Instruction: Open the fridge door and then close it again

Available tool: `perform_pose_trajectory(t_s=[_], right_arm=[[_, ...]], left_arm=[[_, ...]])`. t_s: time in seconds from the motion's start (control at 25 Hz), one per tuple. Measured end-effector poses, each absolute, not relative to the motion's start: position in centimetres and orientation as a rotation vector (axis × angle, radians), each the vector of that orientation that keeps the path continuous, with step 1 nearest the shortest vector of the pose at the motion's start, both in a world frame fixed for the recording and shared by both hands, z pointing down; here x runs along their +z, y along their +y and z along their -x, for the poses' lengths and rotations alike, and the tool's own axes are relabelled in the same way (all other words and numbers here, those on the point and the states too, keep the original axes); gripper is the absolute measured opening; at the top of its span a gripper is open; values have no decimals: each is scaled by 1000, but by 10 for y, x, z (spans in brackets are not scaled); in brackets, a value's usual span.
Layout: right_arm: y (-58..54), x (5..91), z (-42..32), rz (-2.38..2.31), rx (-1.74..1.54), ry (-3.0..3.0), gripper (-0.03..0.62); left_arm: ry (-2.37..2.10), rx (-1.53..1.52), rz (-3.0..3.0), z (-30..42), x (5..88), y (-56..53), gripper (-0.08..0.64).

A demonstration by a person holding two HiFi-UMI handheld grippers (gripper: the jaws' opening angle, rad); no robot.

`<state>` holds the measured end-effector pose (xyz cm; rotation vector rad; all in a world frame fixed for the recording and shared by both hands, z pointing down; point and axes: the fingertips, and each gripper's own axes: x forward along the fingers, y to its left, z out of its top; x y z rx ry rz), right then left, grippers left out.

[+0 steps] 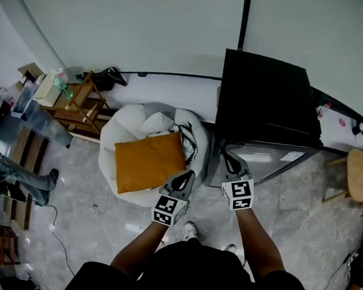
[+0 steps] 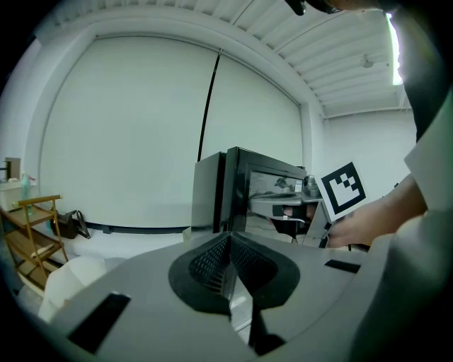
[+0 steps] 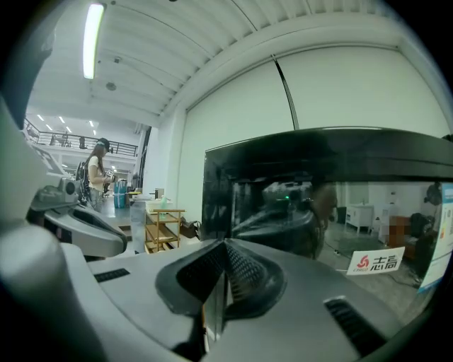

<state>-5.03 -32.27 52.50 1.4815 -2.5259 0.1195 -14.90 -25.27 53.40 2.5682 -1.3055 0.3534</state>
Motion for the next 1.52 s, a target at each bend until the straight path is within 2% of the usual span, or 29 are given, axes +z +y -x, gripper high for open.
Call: perform_pose_trajectory(t_s=[0.64, 1.16, 1.52], right_arm=[[-344, 523, 49, -1619, 134, -2444, 11], [-255, 489, 31, -1589, 129, -2501, 11], [-200, 461, -13, -1590, 78, -2524, 11]], left_arm=[[-1265, 414, -2671, 157, 532, -251, 21], [-1271, 309, -2692, 130, 500, -241, 21], [-1246, 291, -2727, 86, 488, -217, 21]])
